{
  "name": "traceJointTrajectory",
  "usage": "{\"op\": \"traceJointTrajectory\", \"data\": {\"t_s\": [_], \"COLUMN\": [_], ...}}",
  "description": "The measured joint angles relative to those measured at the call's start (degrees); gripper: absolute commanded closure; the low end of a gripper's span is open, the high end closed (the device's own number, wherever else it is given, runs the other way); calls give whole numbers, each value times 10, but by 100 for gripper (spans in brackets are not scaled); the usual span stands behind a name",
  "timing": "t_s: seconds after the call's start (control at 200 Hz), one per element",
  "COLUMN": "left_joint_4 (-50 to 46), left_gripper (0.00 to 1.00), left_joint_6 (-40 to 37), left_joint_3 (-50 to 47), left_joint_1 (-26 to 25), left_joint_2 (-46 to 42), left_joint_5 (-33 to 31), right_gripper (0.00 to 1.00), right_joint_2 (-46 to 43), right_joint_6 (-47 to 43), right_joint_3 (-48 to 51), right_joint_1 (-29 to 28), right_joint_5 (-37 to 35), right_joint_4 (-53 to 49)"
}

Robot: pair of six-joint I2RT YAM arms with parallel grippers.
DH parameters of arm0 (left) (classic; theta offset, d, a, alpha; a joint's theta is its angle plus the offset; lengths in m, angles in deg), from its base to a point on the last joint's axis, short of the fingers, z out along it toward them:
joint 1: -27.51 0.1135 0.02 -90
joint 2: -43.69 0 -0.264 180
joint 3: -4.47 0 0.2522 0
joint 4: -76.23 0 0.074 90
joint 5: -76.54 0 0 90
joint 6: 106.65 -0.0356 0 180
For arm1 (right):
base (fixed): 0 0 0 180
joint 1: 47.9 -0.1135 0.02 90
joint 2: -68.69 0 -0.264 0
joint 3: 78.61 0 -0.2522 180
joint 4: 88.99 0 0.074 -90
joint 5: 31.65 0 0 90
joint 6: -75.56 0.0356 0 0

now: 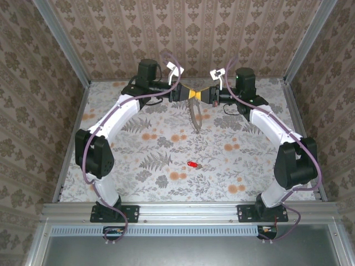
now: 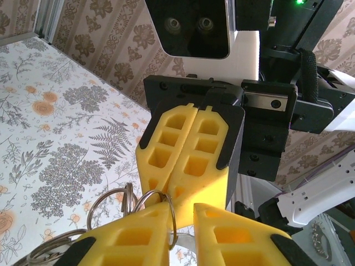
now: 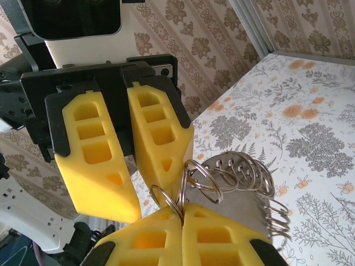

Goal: Put the keys on the keyring

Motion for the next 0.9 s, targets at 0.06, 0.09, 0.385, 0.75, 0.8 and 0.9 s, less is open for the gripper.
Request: {"op": "traceJointTrajectory", "data": {"t_s": [0.06, 0.09, 0.385, 0.75, 0.8, 0.9], "left_joint_4": [0, 0, 5, 43, 43, 46], "left_gripper": [89, 89, 100, 100, 100, 100], "left_joint_6": [0, 0, -5, -15, -18, -29], "left_joint_3": [0, -1, -9, -22, -25, -28], "left_joint_1": [0, 0, 0, 0, 1, 4], "left_joint_2": [0, 0, 0, -11, -12, -15], "left_joint_5": [-3, -4, -15, -10, 2, 23], "right_gripper": [100, 100, 100, 40, 39, 38], "right_joint_2": [0, 0, 0, -21, -44, -89], "right_joint_6": [0, 0, -1, 45, 61, 89], "right_joint_3": [0, 0, 0, 12, 22, 42], "right_joint_1": [0, 0, 1, 20, 28, 47], "right_joint_5": [0, 0, -2, -54, -81, -128], "right_joint_4": [0, 0, -7, -11, -8, 0]}}
